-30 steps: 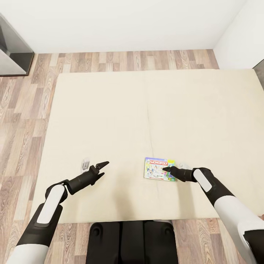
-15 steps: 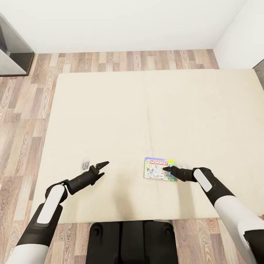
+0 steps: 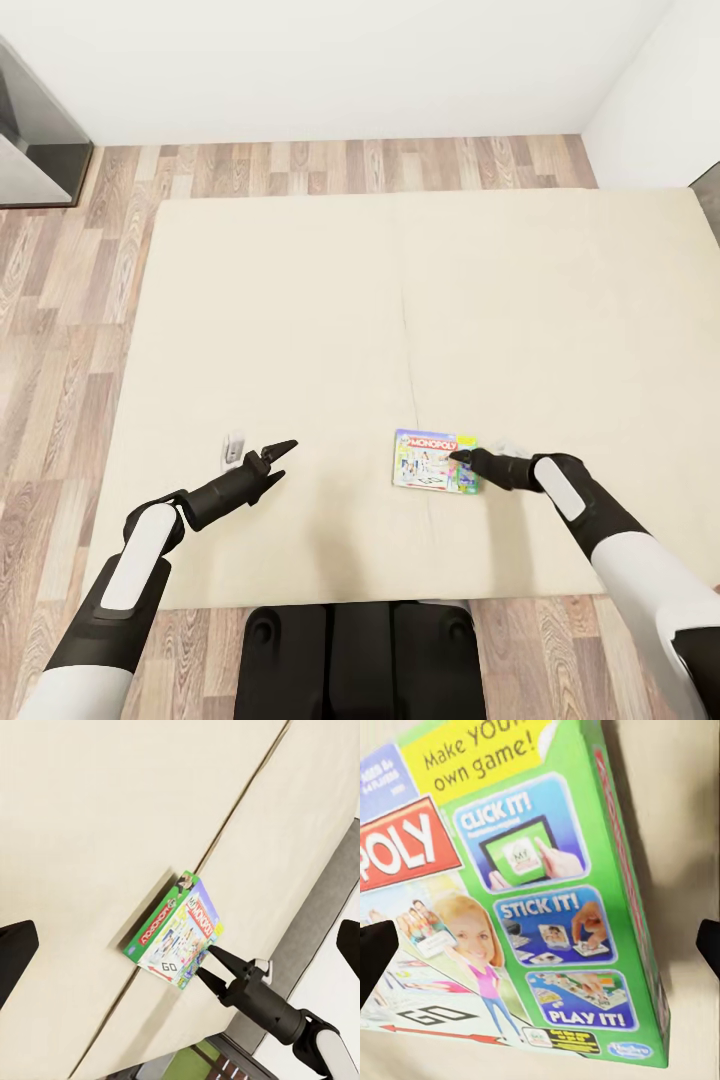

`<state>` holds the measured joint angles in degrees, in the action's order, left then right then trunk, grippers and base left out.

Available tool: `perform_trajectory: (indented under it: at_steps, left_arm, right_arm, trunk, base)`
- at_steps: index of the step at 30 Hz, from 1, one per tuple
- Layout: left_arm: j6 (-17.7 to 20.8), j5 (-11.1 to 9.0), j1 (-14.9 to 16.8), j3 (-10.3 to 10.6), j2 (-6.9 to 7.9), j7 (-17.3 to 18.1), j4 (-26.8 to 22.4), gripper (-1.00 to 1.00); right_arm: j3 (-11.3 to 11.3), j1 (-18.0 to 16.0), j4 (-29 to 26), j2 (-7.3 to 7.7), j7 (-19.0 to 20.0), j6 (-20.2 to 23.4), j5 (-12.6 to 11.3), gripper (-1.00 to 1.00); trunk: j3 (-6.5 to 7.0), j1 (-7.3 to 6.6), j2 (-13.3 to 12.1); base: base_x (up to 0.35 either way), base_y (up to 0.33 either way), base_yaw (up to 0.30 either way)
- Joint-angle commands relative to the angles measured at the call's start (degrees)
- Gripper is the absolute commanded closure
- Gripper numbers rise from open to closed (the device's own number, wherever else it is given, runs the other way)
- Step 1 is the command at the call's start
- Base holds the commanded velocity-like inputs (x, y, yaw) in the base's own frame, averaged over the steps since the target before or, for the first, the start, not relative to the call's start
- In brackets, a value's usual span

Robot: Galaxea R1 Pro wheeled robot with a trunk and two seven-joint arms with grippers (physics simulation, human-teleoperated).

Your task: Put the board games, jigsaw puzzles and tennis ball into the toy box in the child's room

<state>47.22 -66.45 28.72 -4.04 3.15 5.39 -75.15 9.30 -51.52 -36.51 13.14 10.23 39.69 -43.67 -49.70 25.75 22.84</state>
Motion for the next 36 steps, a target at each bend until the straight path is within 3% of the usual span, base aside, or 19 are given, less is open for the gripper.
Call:
perform_trajectory:
  at_steps: [1,11,36]
  left_arm:
    - [0.3,0.3,0.0,-0.1,-0.02,0.3,0.0,-1.00]
    - [0.3,0.3,0.0,-0.1,0.01,0.3,0.0,-1.00]
    - [0.3,0.3,0.0,0.0,-0.06,0.3,-0.2,-1.00]
  right_arm:
    - [0.2,0.0,0.0,0.06,0.2,0.1,0.2,-1.00]
    - [0.0,0.0,-0.9,0.67,0.3,0.0,0.2,-1.00]
    - [0.0,-0.1,-1.3,0.55,0.4,-0.1,0.2,-1.00]
  trunk:
    - [-0.06,0.03,0.1]
    - [-0.06,0.03,0.1]
    - [-0.06,0.03,0.1]
  base:
    - [0.000,0.000,0.000]
    - [0.000,0.000,0.000]
    - [0.000,0.000,0.000]
